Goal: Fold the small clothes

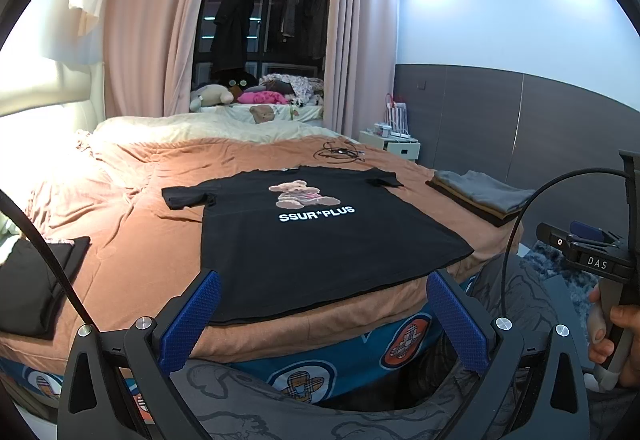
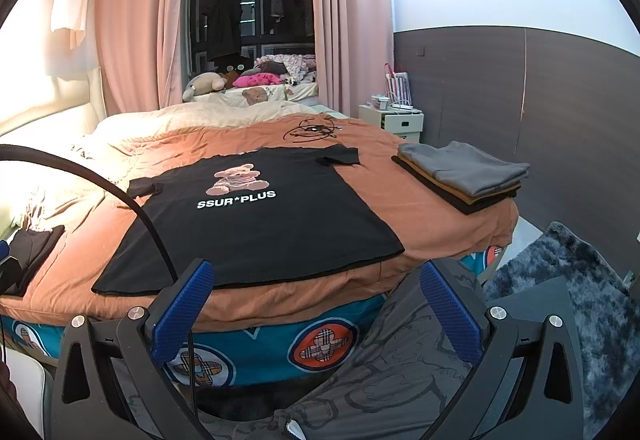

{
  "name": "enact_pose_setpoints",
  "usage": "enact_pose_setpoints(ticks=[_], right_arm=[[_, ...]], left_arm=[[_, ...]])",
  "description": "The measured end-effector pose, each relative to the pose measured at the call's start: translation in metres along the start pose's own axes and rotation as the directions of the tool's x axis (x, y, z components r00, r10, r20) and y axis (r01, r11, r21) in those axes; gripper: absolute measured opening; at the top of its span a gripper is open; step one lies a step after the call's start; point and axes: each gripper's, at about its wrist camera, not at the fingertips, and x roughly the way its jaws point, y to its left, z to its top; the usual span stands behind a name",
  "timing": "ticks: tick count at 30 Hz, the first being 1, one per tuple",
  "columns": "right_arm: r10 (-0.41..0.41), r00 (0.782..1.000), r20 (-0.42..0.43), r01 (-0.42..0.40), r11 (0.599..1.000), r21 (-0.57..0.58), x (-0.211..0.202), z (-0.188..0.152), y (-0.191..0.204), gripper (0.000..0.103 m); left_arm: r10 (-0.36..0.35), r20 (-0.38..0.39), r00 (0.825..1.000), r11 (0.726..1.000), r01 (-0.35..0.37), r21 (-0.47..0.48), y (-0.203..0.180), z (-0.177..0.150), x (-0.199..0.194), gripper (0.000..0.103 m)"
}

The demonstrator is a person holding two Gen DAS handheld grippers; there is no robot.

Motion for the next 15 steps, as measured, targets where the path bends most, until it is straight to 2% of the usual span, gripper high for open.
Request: enact_pose_setpoints(ticks=[15], right_arm=[[0.001,1.000,0.002,-0.001,1.000,-0.004,-0.0001,0.0009,0.0000,0.103]], left_arm=[[0.000,0.003,1.000,1.000,0.000,0.001,0.0001,0.0011,-0.0007,0.103]])
